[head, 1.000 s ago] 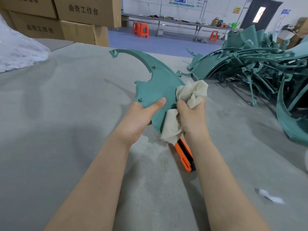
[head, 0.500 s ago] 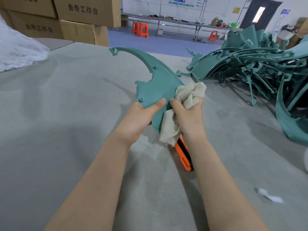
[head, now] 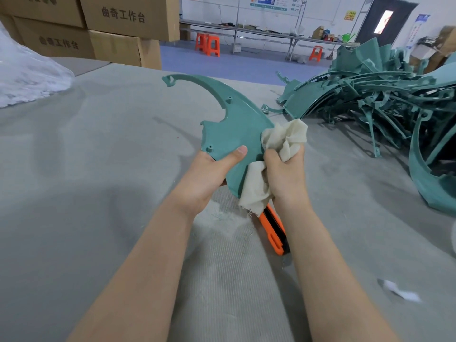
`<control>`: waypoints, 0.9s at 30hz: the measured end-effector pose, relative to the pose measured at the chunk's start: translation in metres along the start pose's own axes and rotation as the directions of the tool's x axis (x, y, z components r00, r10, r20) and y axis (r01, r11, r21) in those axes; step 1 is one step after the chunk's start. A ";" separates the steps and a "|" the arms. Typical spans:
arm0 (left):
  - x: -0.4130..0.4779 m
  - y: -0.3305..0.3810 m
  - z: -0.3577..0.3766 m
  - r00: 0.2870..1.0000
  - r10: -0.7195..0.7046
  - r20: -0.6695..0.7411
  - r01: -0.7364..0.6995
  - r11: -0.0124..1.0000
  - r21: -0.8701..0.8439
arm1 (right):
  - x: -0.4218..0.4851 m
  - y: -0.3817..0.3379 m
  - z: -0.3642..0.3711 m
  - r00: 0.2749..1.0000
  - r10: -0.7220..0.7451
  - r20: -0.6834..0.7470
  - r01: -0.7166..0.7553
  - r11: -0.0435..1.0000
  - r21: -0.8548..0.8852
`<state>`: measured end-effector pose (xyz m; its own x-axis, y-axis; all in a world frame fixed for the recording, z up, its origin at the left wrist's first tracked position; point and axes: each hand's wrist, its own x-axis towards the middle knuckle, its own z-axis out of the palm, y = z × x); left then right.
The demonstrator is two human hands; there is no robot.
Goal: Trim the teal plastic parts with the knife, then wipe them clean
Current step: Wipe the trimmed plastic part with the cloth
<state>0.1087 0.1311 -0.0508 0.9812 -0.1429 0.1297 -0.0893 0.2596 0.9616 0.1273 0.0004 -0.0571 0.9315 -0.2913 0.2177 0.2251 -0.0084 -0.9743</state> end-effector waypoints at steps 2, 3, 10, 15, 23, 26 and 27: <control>0.000 0.000 0.000 1.000 0.009 -0.001 -0.009 1.000 0.003 | -0.002 0.000 0.000 1.000 0.002 0.019 -0.002 1.000 -0.002; 0.000 0.000 0.000 1.000 0.013 0.000 -0.013 1.000 0.004 | -0.003 -0.001 0.001 1.000 0.011 0.022 -0.010 1.000 -0.003; 0.001 -0.002 -0.001 1.000 0.014 0.006 -0.014 1.000 0.005 | -0.004 -0.005 0.000 0.999 0.019 0.033 -0.020 1.000 0.018; 0.001 -0.002 -0.003 1.000 0.023 0.020 -0.024 0.999 0.028 | -0.005 -0.001 0.000 0.999 0.045 0.026 -0.044 0.999 -0.020; 0.000 -0.001 -0.002 1.000 0.025 0.009 -0.025 1.000 0.011 | -0.002 -0.001 -0.001 0.999 0.041 0.008 -0.041 0.999 0.007; 0.000 0.000 -0.002 1.000 0.029 0.002 -0.029 1.000 0.008 | -0.004 -0.002 0.000 0.999 0.030 0.026 -0.030 1.000 0.000; 0.000 0.000 -0.002 1.000 0.023 0.001 -0.023 1.000 0.010 | -0.003 -0.002 0.000 0.999 0.019 0.033 -0.019 1.000 -0.002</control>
<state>0.1089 0.1326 -0.0510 0.9788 -0.1376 0.1518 -0.1134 0.2535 0.9607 0.1239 0.0013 -0.0555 0.9445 -0.2598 0.2012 0.2071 -0.0047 -0.9783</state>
